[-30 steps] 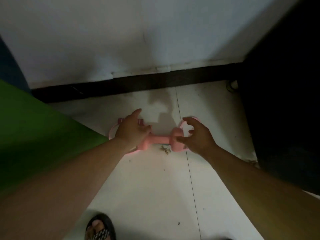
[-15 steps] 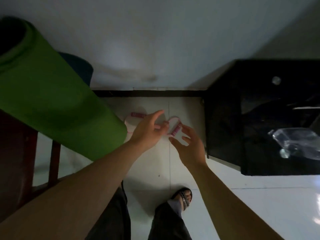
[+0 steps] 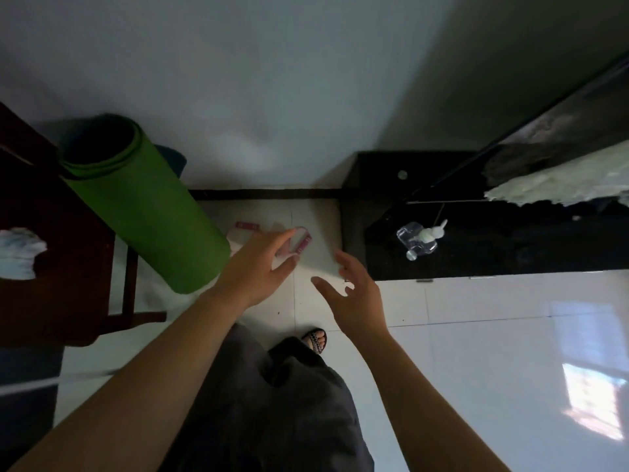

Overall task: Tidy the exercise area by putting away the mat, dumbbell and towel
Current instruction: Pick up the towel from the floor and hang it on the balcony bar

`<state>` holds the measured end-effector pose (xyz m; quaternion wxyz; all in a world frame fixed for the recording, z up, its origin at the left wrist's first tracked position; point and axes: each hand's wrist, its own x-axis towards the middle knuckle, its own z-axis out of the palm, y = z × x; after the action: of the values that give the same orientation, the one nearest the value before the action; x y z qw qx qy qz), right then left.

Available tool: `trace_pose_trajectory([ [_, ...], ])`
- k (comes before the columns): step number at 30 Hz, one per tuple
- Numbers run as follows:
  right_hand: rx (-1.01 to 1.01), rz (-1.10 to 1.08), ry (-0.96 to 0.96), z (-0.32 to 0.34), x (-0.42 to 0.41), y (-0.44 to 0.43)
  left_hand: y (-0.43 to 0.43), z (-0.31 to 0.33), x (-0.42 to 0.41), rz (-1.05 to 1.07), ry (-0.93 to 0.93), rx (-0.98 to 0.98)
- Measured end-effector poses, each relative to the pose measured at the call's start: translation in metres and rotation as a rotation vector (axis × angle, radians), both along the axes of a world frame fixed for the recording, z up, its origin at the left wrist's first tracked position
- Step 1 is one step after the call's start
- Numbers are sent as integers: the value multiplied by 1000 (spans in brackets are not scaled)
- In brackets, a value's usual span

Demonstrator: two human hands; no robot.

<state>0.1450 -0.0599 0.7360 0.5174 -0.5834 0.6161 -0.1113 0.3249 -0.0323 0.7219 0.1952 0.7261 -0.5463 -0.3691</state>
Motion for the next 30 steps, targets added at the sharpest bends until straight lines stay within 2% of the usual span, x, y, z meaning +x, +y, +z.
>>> trace_pose_trajectory([
  [5,-118,-16,-15,52,-24,11,-8,64,-19,-64,-37,-86],
  [10,-215,-118,-29,84,-46,-3,-43,94,-52,-209,-72,-179],
  [22,-268,-653,90,117,-75,-11,-127,121,-113,-602,48,-222],
  [30,-344,-1050,217,139,-106,38,-125,153,-204,-964,100,-278],
])
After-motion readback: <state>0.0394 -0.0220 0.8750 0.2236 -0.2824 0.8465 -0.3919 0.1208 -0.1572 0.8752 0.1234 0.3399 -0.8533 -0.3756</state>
